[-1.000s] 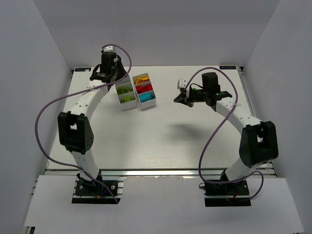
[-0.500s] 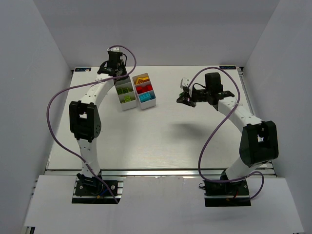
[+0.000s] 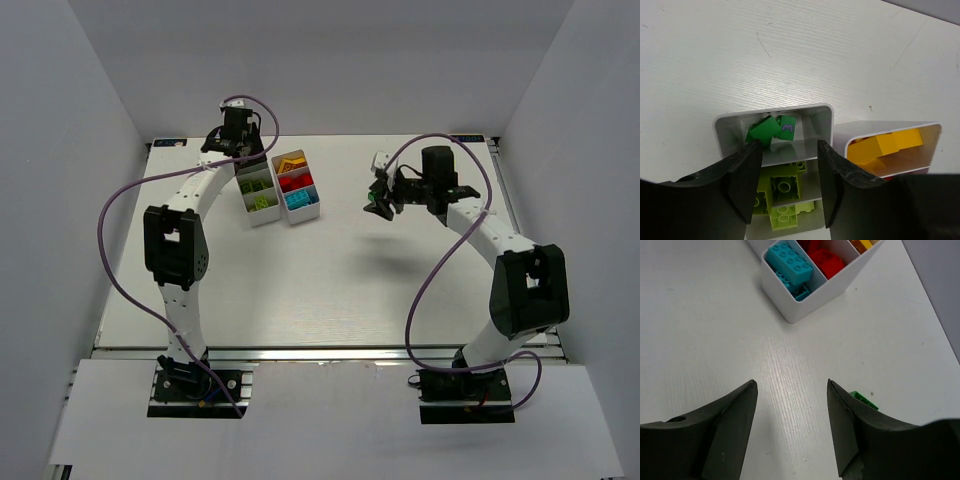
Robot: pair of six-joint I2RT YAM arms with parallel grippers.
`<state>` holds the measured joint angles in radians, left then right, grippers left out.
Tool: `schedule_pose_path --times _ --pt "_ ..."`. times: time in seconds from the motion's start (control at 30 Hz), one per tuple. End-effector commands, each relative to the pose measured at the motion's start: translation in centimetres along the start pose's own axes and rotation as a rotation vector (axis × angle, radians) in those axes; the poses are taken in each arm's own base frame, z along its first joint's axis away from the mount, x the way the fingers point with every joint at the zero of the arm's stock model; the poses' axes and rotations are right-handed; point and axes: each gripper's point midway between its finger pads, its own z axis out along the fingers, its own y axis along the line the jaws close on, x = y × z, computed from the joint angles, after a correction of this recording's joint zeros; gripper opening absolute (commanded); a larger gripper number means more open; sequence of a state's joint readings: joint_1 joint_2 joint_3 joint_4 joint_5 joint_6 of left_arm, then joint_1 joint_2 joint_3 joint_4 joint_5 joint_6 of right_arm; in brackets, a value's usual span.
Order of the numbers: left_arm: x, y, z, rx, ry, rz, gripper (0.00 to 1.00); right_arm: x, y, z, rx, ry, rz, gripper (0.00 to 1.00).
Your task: Sort the legos into containers by color
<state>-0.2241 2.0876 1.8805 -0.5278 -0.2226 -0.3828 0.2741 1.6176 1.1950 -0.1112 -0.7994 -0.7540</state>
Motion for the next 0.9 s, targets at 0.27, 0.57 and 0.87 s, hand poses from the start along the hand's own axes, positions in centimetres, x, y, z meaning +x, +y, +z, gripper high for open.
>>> schedule_pose_path --times 0.27,0.57,0.87 --pt "-5.1 -0.6 -9.5 0.115 -0.163 -0.064 0.59 6.6 -5.6 0.3 -0.137 0.188 -0.337 0.69" --pt "2.7 2.5 -16.0 0.173 -0.121 -0.151 0.7 12.8 -8.2 1.1 -0.358 0.239 -0.585 0.73" --pt "7.6 5.4 -20.7 0.177 -0.128 -0.273 0.71 14.5 -12.1 4.9 -0.272 0.259 -0.57 0.74"
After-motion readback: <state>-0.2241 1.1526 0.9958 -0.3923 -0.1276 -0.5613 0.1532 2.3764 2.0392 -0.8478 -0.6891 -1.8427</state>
